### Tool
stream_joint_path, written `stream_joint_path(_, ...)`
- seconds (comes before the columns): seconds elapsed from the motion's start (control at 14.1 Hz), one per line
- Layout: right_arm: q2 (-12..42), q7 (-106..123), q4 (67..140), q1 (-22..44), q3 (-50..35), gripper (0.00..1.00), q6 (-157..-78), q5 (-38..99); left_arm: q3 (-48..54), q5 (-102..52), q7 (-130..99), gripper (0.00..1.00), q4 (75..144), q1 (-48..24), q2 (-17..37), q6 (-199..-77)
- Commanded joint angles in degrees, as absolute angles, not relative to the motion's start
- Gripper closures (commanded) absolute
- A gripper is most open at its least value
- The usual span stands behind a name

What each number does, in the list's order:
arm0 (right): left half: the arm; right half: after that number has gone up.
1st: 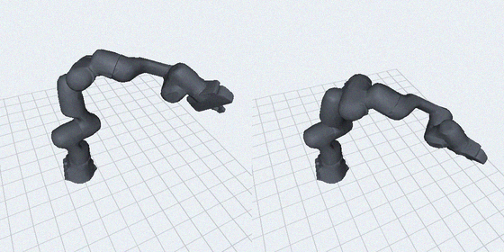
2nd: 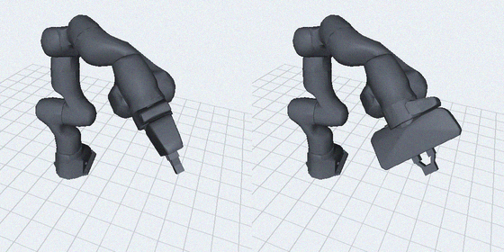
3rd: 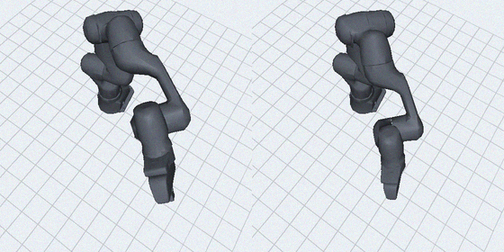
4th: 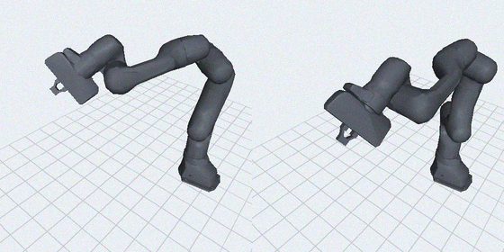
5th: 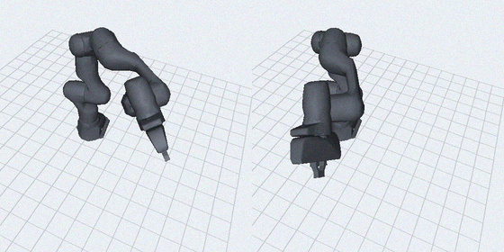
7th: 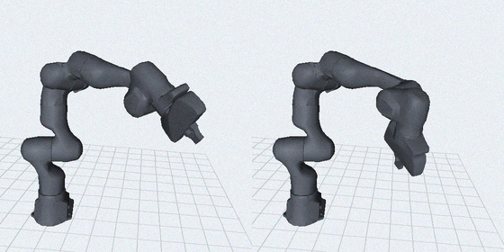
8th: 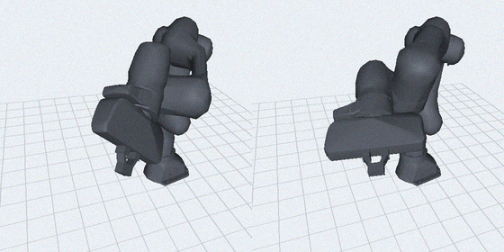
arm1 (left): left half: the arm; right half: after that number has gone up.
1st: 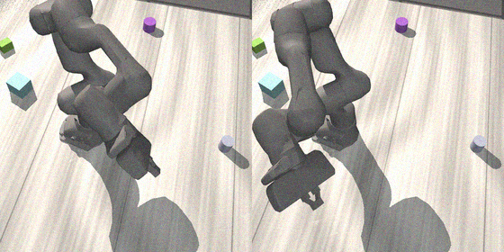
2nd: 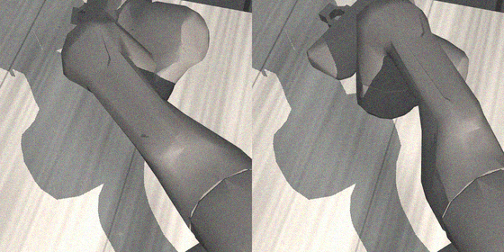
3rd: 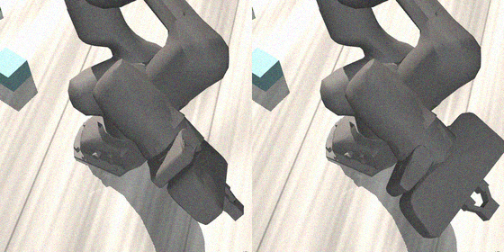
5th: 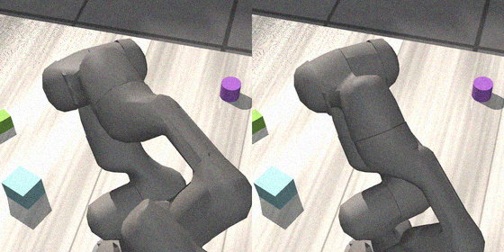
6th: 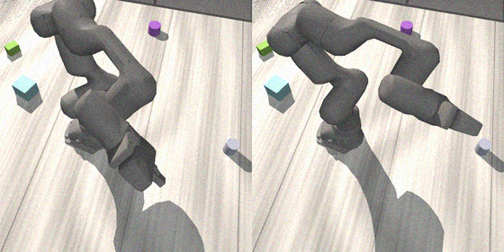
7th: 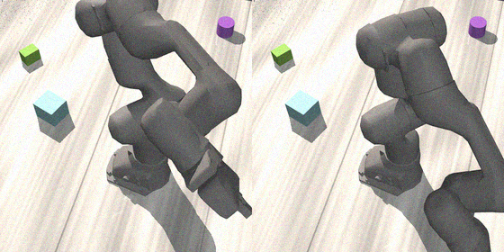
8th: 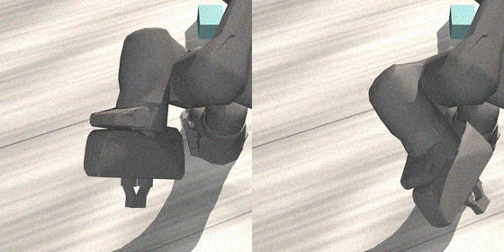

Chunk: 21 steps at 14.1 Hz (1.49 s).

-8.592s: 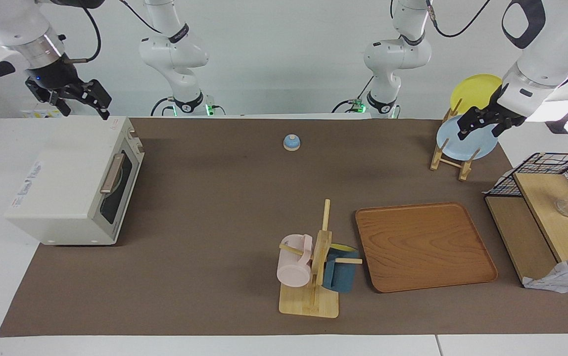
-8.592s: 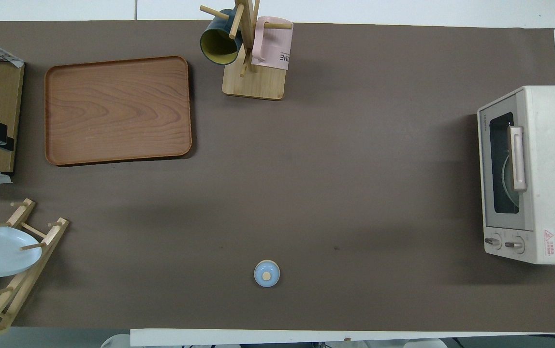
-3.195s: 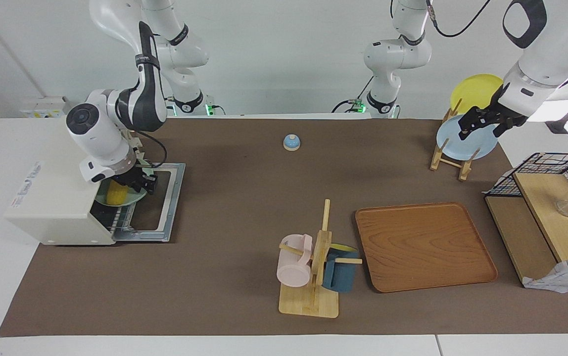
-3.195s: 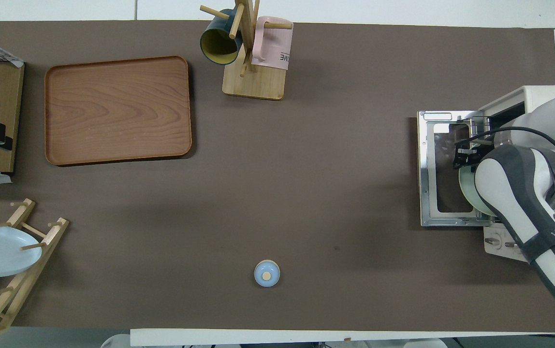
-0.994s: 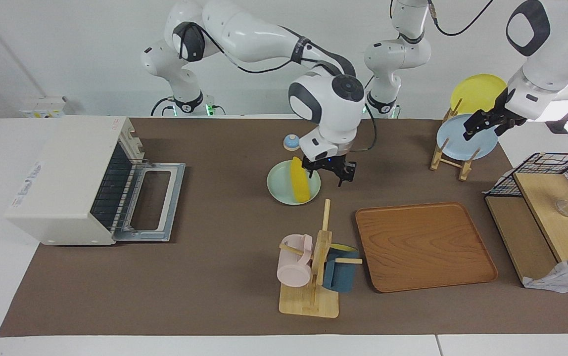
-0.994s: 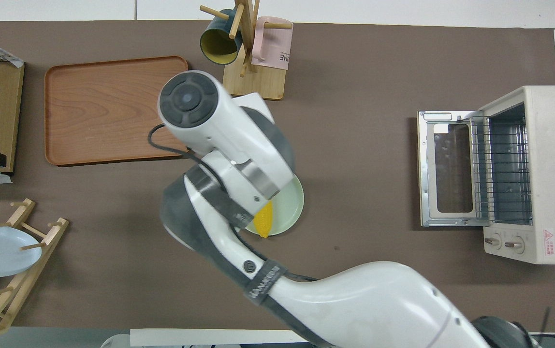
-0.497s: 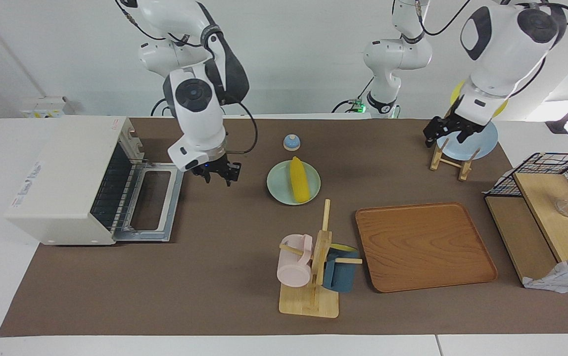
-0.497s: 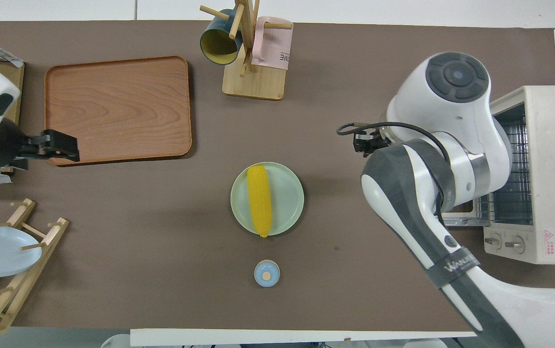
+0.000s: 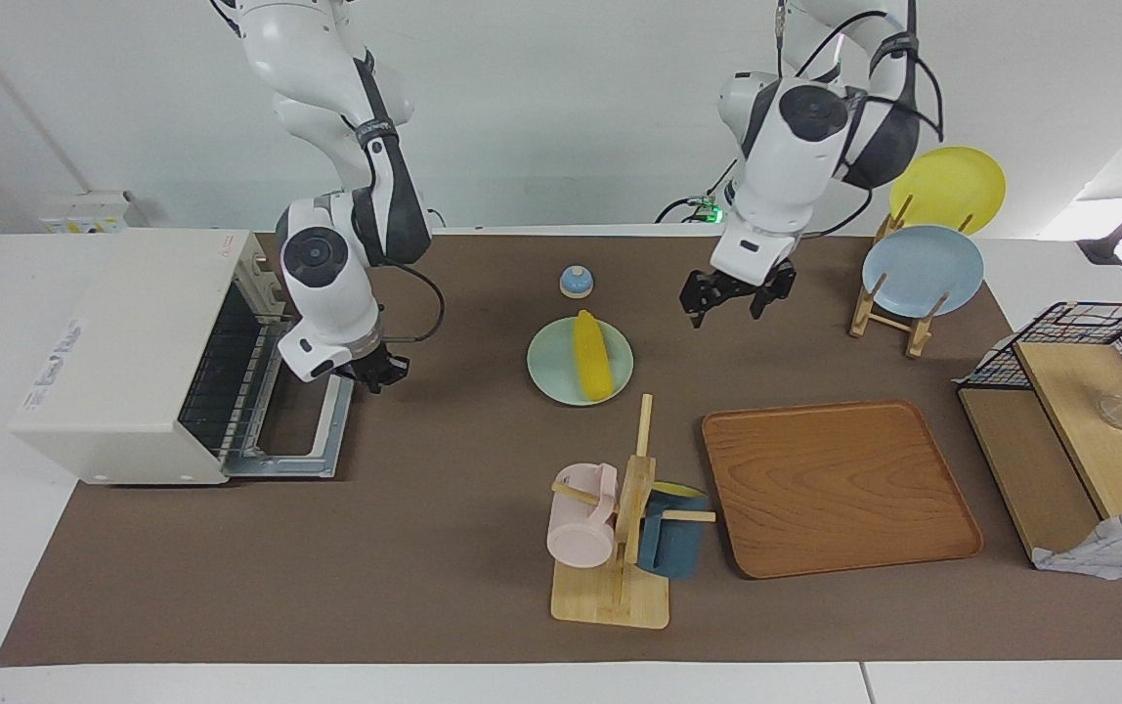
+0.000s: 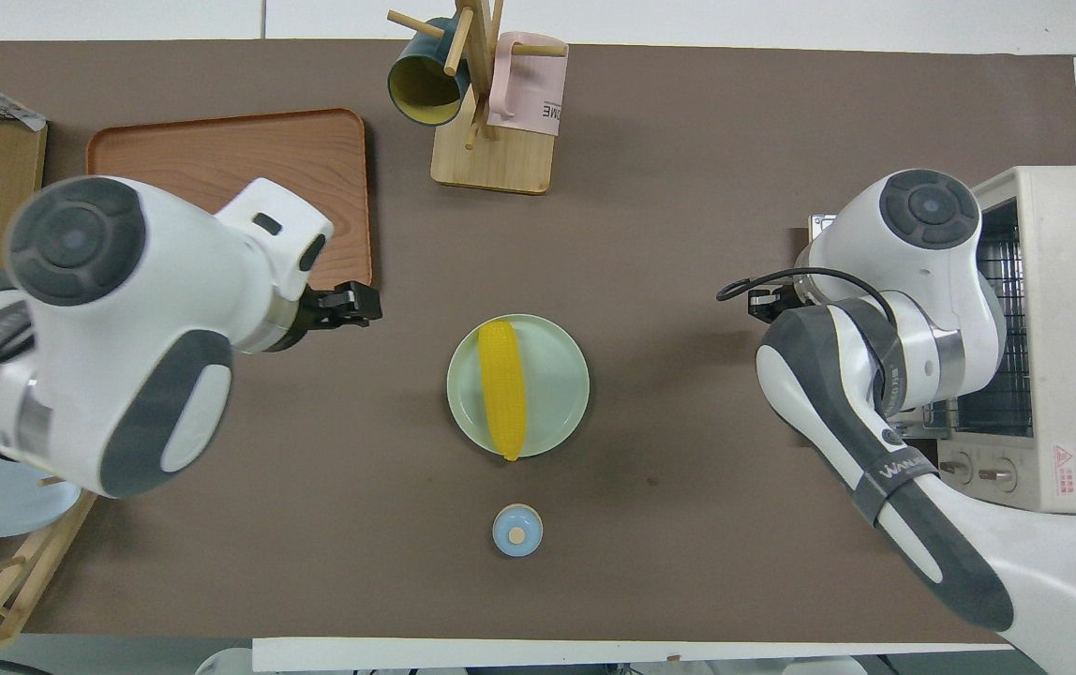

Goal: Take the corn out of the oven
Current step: 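Grasp the yellow corn cob on the plate with the left gripper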

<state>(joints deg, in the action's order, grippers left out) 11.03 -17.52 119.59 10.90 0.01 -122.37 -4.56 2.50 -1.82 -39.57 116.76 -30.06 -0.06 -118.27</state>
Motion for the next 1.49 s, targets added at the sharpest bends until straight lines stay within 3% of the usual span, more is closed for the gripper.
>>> stream_joint_path(0.0,11.42,-17.40,120.50,10.37,-0.44,1.00,-123.83,-6.94,1.41,-2.11,-47.00,0.02,119.44,-34.79,3.15,-125.84)
stream_joint_path(0.5,11.86,-16.96,120.59,9.49,-0.44,1.00,-124.10,-17.05,1.41,-2.11,-48.16,0.01,119.18,-41.82,11.06,-132.79)
stream_joint_path(0.71,12.57,-12.60,112.70,9.23,-0.44,1.00,-113.33,-17.75,1.41,-2.11,-55.27,0.01,118.92,-45.34,14.67,-136.84)
stream_joint_path(0.85,9.78,-5.48,110.40,7.05,-0.44,1.00,-108.21,-17.67,1.41,-2.11,-55.46,0.01,118.92,-45.79,15.38,-137.02)
stream_joint_path(0.92,7.75,-3.10,110.48,5.55,-0.44,1.00,-106.98,-17.58,1.41,-2.11,-55.37,0.10,118.92,-45.79,15.38,-136.85)
stream_joint_path(0.99,5.91,-0.73,110.48,4.32,-0.44,0.99,-105.22,-17.49,1.41,-2.11,-55.20,0.58,118.74,-45.79,15.38,-136.06)
stream_joint_path(1.14,3.79,4.55,110.48,1.24,-0.44,0.99,-103.80,-16.96,1.32,-1.94,-55.02,0.96,118.65,-45.79,15.29,-134.83)
stream_joint_path(1.42,1.24,10.09,110.48,-2.19,-0.44,0.95,-103.36,-16.88,0.97,-1.49,-50.38,1.00,110.41,-43.34,15.82,-123.87)
